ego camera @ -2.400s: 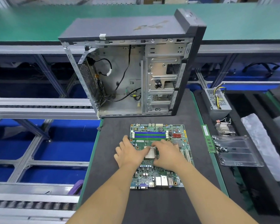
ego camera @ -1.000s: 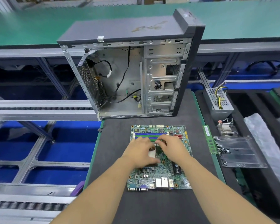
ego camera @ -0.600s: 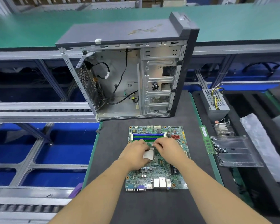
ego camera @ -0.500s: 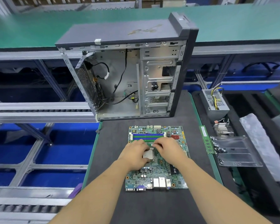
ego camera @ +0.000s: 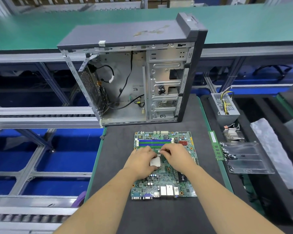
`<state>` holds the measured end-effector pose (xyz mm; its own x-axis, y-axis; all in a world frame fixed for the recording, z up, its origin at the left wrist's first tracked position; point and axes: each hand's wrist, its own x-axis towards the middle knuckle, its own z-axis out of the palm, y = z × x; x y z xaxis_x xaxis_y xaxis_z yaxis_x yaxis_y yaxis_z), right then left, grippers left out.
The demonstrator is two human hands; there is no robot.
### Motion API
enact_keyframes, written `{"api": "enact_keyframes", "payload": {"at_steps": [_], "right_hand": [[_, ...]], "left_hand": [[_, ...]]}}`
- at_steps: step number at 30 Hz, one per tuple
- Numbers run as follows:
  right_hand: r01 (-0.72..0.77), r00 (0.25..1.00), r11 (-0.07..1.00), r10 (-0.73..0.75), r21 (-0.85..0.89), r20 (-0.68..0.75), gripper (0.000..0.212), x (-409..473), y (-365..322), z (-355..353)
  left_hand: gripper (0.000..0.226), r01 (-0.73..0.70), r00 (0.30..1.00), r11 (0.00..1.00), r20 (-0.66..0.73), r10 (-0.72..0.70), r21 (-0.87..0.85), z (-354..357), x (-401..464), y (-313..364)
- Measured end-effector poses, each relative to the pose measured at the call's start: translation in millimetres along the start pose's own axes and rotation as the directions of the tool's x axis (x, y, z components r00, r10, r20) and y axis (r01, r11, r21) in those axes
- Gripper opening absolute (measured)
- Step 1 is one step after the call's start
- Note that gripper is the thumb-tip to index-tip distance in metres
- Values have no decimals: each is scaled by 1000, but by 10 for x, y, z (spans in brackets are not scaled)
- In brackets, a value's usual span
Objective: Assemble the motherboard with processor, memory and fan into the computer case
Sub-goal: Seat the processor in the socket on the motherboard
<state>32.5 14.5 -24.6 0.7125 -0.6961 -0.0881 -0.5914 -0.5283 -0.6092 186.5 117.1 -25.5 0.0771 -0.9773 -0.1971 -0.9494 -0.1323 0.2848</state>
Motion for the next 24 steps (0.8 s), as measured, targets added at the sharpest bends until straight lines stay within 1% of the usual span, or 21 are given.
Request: {"api": "enact_keyframes", "payload": {"at_steps": [4,8,12,15,18,24], "right_hand": [[-6,1000,1000,6,-3,-7,18,9,6,8],[-2,1000,1000,2,6,-13,17,16,12,7],[4,1000,1000,-4,13,-14,17,15,9,7],[-4,1000,1000,4,15,-16,16,16,12,8],[-7,1000,1000,7,14,-10,16,15,14,6],[-6,1000,1000,6,24,1,16,13,18,2]], "left_hand": [[47,-23,999,998,45,20,57,-68,46,5],[45,-48,998,993,49,43,104,-92,70,31],[38,-39,998,997,60,36,59,-123,73,33],[32,-7,999,1000,51,7,4,-123,76,35],[34,37,999,999,38,-36,-21,-105,74,39],[35,34,998,993,49,-28,-113,-139,85,-57]]}}
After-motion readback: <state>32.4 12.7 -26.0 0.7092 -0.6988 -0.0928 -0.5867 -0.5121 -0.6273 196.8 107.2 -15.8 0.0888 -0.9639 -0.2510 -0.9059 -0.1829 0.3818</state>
